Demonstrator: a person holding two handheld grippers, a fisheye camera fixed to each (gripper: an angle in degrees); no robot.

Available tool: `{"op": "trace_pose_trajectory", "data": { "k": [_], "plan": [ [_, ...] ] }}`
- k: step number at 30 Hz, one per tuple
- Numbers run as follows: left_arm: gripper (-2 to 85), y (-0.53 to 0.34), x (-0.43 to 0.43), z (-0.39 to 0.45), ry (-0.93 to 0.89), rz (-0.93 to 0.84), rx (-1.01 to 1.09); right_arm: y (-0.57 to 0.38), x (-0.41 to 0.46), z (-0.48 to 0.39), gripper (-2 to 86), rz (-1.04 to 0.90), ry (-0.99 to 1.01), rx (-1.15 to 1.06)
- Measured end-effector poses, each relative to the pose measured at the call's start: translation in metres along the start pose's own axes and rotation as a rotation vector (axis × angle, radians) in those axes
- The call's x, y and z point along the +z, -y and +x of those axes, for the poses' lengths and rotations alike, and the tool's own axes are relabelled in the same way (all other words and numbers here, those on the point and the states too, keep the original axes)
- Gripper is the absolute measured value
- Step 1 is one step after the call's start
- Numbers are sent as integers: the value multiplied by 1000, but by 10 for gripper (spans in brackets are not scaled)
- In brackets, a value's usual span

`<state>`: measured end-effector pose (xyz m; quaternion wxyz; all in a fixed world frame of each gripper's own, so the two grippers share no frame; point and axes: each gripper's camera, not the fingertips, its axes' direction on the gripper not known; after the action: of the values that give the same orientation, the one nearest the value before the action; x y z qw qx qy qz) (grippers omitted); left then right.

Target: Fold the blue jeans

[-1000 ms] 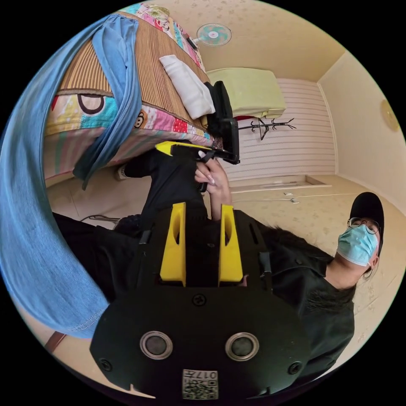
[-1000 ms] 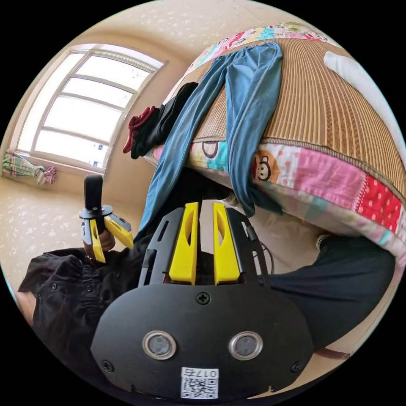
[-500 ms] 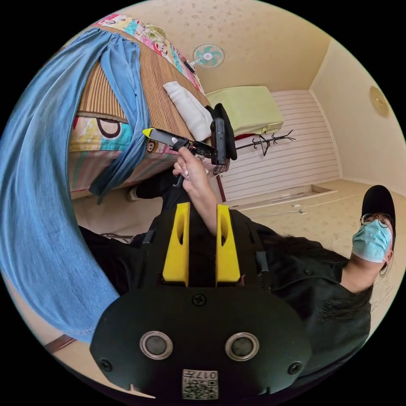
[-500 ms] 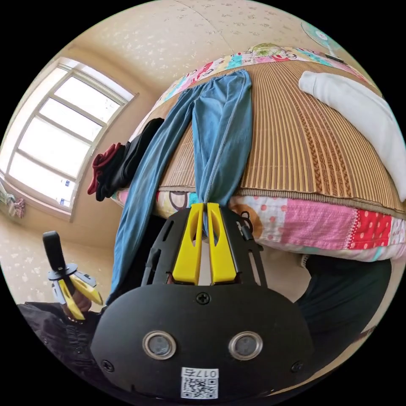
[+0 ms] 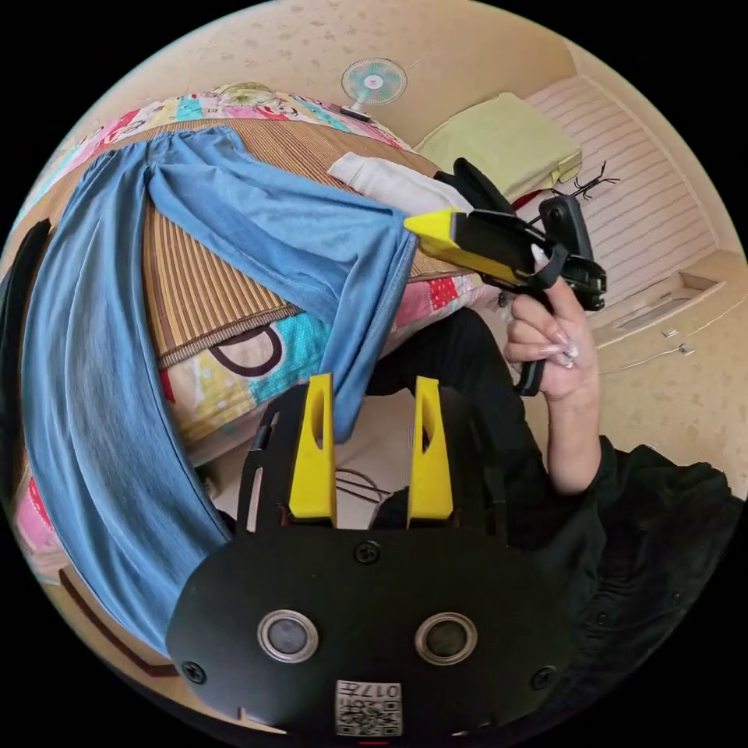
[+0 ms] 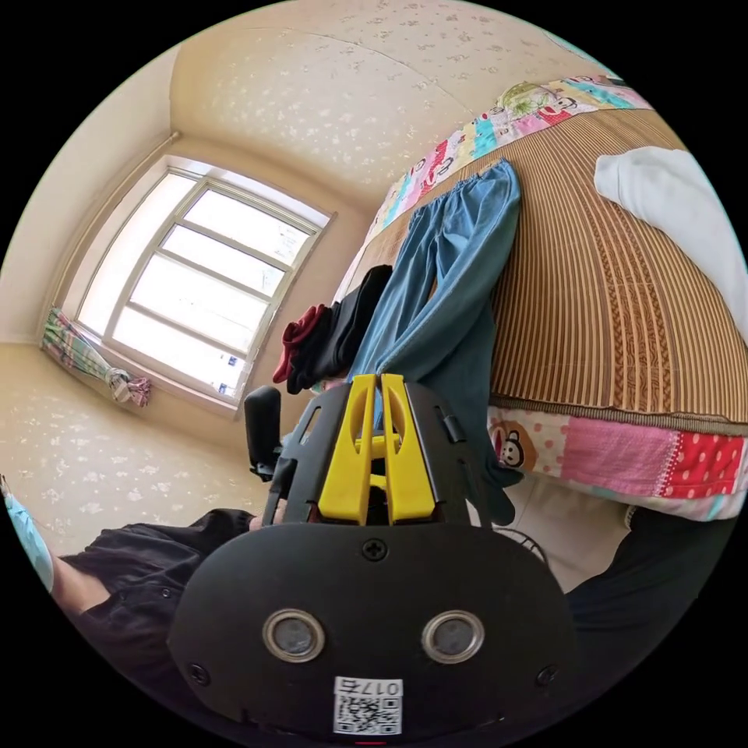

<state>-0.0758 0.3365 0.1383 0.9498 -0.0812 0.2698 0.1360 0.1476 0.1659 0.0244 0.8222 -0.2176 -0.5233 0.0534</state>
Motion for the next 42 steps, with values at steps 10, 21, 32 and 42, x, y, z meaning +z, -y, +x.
{"op": "trace_pose_trajectory", "data": {
  "k": [10, 21, 32, 42],
  "plan": [
    [27, 12, 18, 1, -171, 138, -19, 27, -80, -15, 49, 104, -139, -79],
    [23, 36, -70, 34, -351, 297, -47, -89, -100, -39, 118, 4, -415, -184],
    [123, -10, -166, 33, -551, 385, 62, -122, -251, 29, 19, 207, 872, -214],
    [160, -85, -127, 62, -865, 74, -76, -159, -268, 51, 12, 190, 901, -238]
  ]
}}
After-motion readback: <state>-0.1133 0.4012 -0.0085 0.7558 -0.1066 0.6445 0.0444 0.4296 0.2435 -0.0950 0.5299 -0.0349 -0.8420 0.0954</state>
